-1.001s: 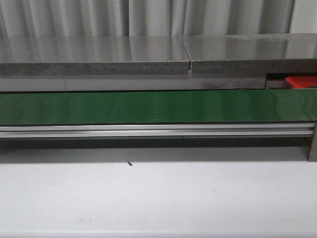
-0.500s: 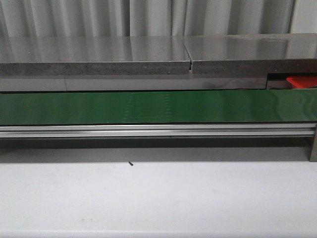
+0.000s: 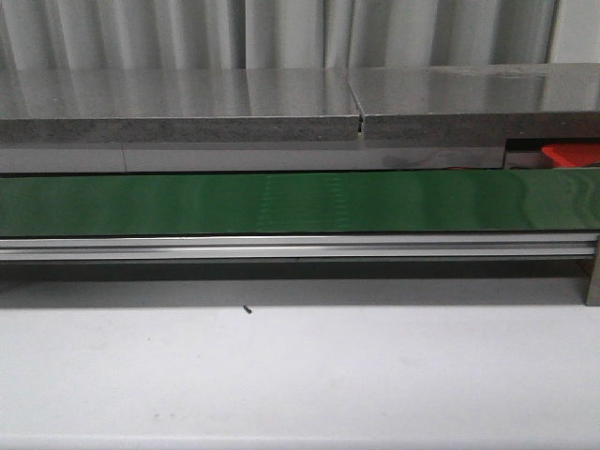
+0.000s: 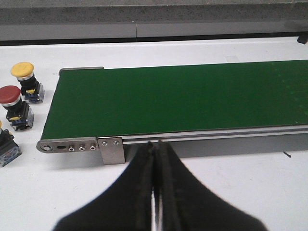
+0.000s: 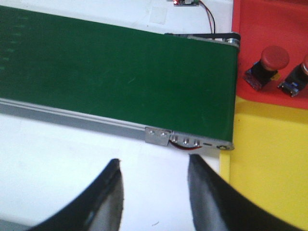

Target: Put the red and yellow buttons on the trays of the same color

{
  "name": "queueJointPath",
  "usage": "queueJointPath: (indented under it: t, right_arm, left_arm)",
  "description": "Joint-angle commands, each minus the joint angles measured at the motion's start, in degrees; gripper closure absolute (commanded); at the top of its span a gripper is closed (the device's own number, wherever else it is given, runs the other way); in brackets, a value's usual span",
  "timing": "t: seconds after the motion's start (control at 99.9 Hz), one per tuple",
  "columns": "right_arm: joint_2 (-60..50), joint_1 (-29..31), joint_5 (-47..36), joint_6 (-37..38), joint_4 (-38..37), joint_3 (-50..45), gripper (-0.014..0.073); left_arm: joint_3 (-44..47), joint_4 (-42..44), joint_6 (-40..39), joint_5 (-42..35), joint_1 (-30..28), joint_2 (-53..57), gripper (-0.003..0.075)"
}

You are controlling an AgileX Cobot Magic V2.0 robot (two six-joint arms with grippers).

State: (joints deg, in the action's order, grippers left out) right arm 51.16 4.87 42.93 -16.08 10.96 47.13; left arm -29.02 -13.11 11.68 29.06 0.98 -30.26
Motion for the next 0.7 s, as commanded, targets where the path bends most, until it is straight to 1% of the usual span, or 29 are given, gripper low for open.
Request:
queueJointPath:
  t: [0.0,0.16,0.26,0.691]
  right_arm:
    - [-4.29,-0.15,-4.0,-0.57,0.04,-1.23,0.0405]
    - [-9.07,-0.15,-3.85,-0.57,0.04,-3.74,0.0584]
    - [-10.2,-0.15,-3.97,-0.57,0.04,-3.74,0.0666]
    - [-10.2,-0.15,-2.72,-0.57,0.04,-3.74,0.066]
  left_arm:
    - [-1.5,-0.99,-0.1,-4.25,0.4,-0.09,0.0739]
    - [-1.5,-0.99,-0.1,-4.25,0.4,-0.09,0.0739]
    - [-1.5,-0.99,-0.1,-4.25,0.4,-0.09,0.0739]
    - [-1.5,-0.99,-0.1,-4.5,0.4,-0.42,0.0739]
